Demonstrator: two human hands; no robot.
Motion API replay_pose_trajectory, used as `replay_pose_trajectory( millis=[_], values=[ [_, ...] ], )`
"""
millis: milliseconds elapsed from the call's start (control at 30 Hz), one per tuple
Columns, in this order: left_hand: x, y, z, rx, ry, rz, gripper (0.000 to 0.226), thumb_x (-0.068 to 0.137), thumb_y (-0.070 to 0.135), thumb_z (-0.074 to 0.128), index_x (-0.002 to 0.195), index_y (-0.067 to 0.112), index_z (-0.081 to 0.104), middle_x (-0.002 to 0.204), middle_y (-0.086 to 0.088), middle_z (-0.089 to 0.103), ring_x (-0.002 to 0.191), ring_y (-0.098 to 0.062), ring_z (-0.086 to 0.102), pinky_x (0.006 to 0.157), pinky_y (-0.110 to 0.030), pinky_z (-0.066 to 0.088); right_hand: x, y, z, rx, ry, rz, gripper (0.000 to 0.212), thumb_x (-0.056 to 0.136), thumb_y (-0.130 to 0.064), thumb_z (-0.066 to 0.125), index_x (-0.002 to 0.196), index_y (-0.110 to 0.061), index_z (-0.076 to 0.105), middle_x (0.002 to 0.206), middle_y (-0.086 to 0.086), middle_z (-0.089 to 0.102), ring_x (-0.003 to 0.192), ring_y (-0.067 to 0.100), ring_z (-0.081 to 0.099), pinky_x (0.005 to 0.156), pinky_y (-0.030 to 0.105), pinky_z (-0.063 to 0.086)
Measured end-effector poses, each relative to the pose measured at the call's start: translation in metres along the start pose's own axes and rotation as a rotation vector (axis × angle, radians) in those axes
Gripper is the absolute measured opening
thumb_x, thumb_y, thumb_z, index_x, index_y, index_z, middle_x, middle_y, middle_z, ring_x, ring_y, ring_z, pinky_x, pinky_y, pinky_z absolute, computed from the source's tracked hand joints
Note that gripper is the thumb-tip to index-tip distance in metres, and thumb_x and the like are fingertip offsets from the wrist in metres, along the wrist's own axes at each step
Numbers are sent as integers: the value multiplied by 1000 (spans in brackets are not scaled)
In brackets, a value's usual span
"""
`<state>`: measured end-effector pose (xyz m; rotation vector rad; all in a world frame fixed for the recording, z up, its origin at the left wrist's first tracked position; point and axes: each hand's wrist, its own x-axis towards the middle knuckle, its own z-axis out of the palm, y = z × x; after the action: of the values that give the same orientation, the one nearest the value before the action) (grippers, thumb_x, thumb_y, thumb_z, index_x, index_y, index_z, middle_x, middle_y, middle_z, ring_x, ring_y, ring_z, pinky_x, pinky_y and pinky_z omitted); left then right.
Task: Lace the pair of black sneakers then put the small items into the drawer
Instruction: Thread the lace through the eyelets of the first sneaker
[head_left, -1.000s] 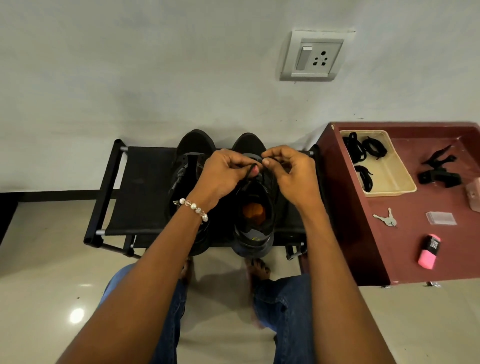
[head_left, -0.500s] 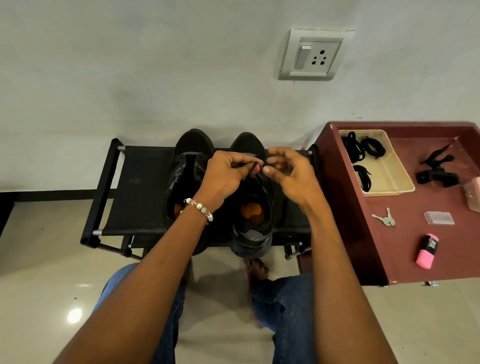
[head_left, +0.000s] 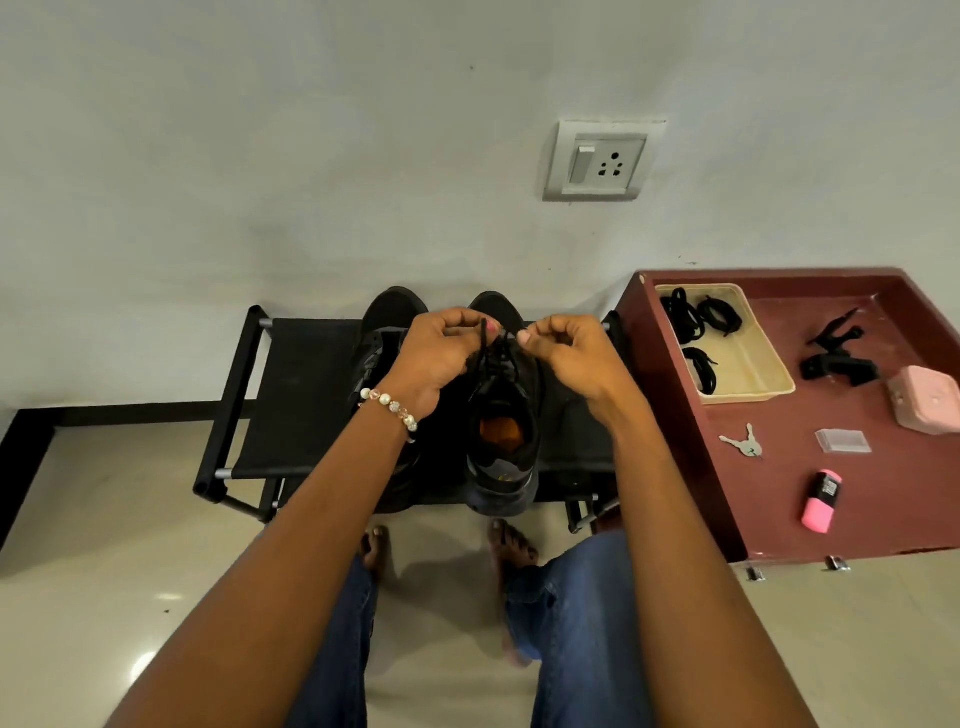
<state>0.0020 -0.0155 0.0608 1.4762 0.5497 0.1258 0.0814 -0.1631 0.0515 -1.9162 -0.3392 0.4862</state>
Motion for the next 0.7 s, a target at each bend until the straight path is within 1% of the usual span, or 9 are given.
replay_pose_trajectory(
  millis=[33,100,200,267,300,400,567,633,700],
  values=[
    [-1,7,0,18,24,-15,6,89,12,67,86,16,71,70,5,67,54,2,58,55,-15,49,-1,-10,-4,23,-17,17,13,89,-18,70,79,-10,72,68,-1,68,67,9,60,75,28,50],
    [-3,24,0,40,56,-16,9,88,13,68,82,18,73,71,5,66,51,0,52,58,-20,47,-6,-35,-12,30,-32,30,21,88,-16,71,75,1,71,65,8,67,62,15,59,75,31,52],
    [-12,55,3,37,71,42,1,83,13,74,84,13,75,72,-1,69,53,-4,52,55,-20,48,-15,-72,-20,-58,7,58,28,82,-18,77,76,8,71,61,11,66,49,11,55,56,21,48],
    [-19,75,6,82,96,98,9,80,16,77,87,10,76,83,-7,72,62,-9,57,58,-21,52,-22,-96,-26,-108,30,66,28,81,-18,79,79,9,71,62,9,67,44,8,53,43,15,39],
    [-22,86,7,101,112,127,11,80,17,78,88,10,76,86,-7,73,66,-12,60,61,-23,55,-26,-108,-30,-134,39,55,28,81,-18,79,80,8,71,64,9,69,45,8,53,39,14,35],
    [-30,115,10,99,153,170,15,80,15,78,91,6,76,85,-6,75,68,-13,65,69,-29,60,-39,-147,-40,-165,71,3,23,81,-17,77,85,5,73,72,10,72,50,10,56,43,14,36],
    [-56,163,13,68,168,255,5,82,9,75,85,6,74,78,-4,72,65,-13,66,61,-24,58,-60,-205,-60,-106,129,-86,16,84,-13,74,90,3,73,81,12,74,61,13,62,54,20,44],
    [-63,178,13,52,185,282,2,82,5,74,84,5,74,74,-3,71,60,-11,64,59,-25,58,-64,-219,-65,-87,146,-104,15,84,-13,74,91,0,74,80,10,74,65,14,64,63,27,47],
    [-74,197,14,46,191,325,2,82,5,75,83,5,74,72,-5,70,56,-13,62,60,-28,60,-73,-236,-72,-81,154,-147,12,83,-13,74,89,-2,75,78,9,74,64,14,65,65,30,49]
  ],
)
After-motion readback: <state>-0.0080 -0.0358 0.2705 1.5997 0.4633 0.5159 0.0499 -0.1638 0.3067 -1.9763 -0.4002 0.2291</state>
